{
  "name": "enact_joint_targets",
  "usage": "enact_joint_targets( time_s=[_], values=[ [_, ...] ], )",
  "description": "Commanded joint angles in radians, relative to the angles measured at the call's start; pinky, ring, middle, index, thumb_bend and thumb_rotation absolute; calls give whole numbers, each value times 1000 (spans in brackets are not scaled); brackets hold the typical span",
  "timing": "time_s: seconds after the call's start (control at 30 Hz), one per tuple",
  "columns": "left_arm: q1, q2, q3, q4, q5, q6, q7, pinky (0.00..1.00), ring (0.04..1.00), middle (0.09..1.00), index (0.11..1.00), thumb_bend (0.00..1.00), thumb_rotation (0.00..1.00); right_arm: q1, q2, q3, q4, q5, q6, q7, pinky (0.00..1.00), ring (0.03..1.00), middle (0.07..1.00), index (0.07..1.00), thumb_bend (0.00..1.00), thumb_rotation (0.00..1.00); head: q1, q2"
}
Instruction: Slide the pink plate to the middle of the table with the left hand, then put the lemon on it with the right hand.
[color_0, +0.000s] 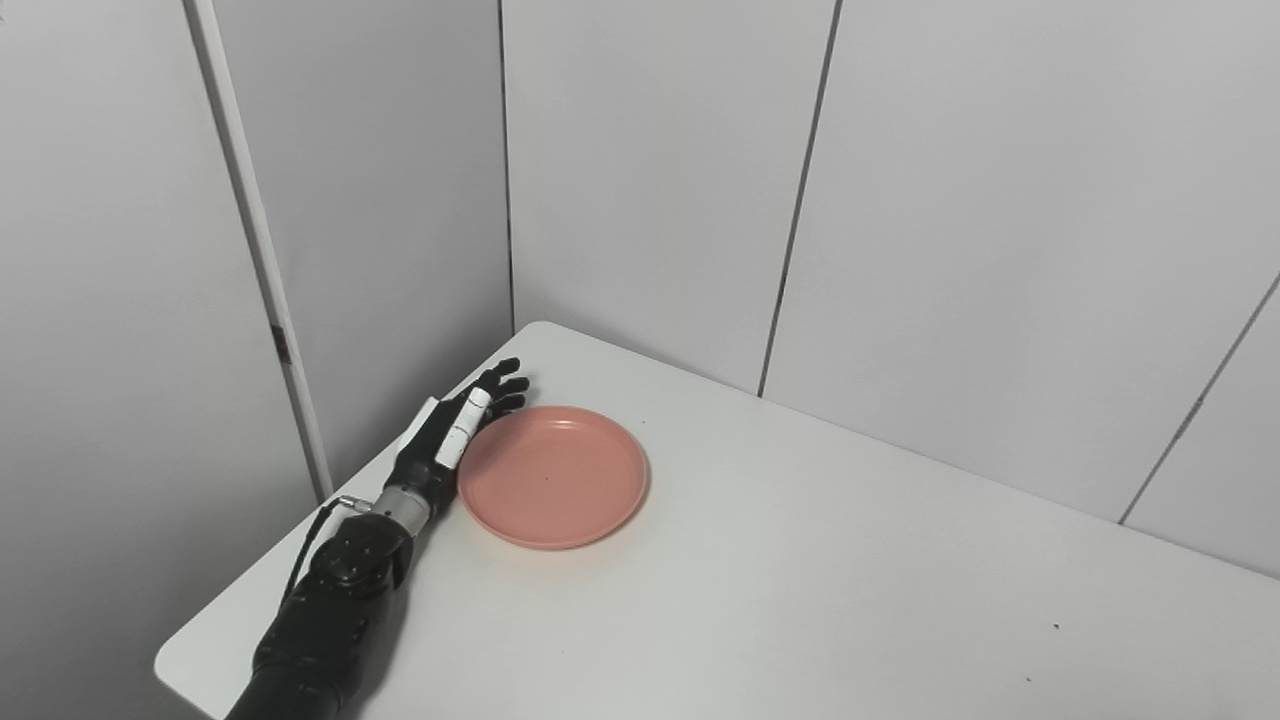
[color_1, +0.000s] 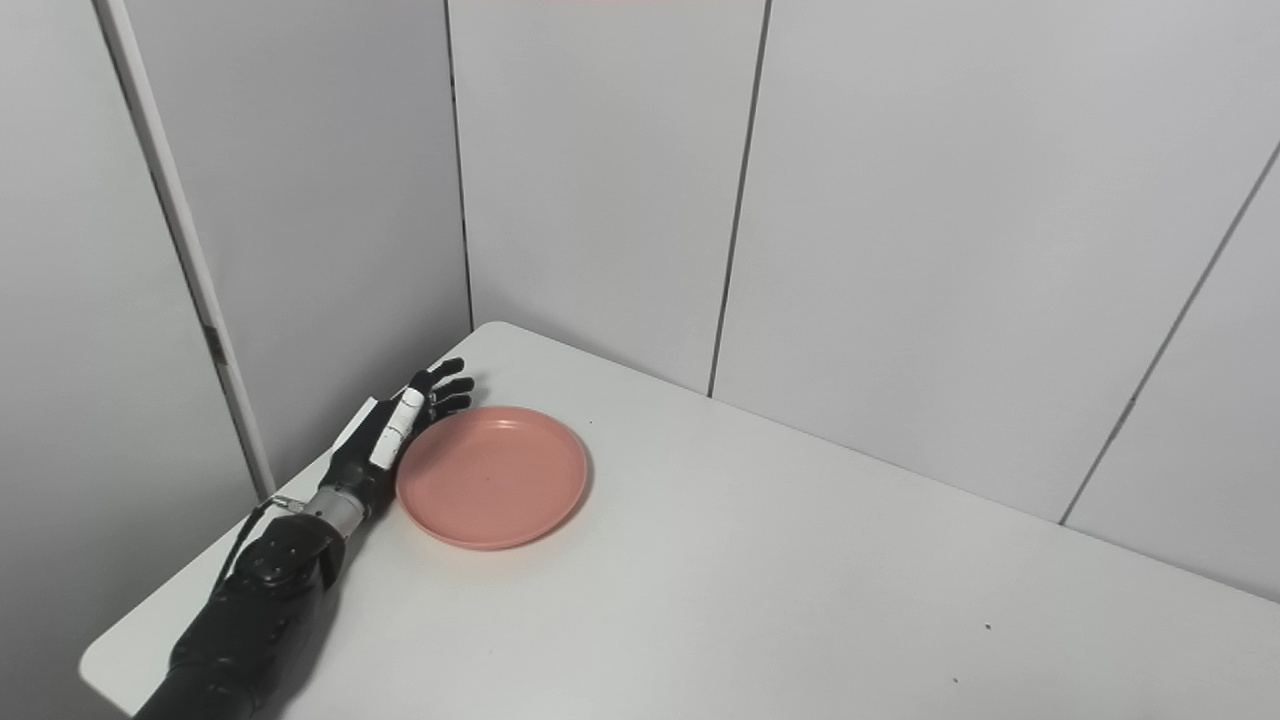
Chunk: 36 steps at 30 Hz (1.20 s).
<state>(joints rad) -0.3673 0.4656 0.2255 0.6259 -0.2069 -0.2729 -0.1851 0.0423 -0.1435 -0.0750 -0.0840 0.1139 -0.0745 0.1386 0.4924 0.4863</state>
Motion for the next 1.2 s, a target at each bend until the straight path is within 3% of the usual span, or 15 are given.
enact_joint_targets(
  time_s=[0.0,0.17,0.57,0.7,0.87,1.03,1.17],
  values=[
    [-4,-31,-22,-16,-4,16,-25,917,900,893,894,854,1000,5,14,4,21,2,-34,-7,916,959,963,967,948,960,-1,1],
    [3,-39,-40,-28,4,24,-31,944,929,920,910,892,1000,4,14,4,19,3,-31,-4,933,967,970,971,952,960,-4,5],
    [12,-80,-62,-77,19,47,-14,968,932,909,895,839,1000,3,25,10,25,1,-32,-1,940,972,972,976,976,958,-32,6],
    [14,-92,-78,-78,27,38,-22,984,946,932,932,822,1000,1,32,16,28,-11,-41,-5,980,992,986,990,971,979,-54,7],
    [31,-104,-91,-121,29,74,-16,999,953,933,935,830,1000,3,40,20,29,-10,-46,-1,1000,1000,994,1000,974,982,-86,12],
    [52,-112,-94,-158,5,80,-37,1000,958,943,942,827,1000,8,27,36,37,-1,-104,34,1000,1000,1000,1000,891,1000,-106,17],
    [69,-133,-87,-212,-47,143,-59,1000,979,957,951,857,1000,18,31,48,-7,-14,-89,31,1000,1000,1000,1000,850,1000,-122,23]
  ],
)
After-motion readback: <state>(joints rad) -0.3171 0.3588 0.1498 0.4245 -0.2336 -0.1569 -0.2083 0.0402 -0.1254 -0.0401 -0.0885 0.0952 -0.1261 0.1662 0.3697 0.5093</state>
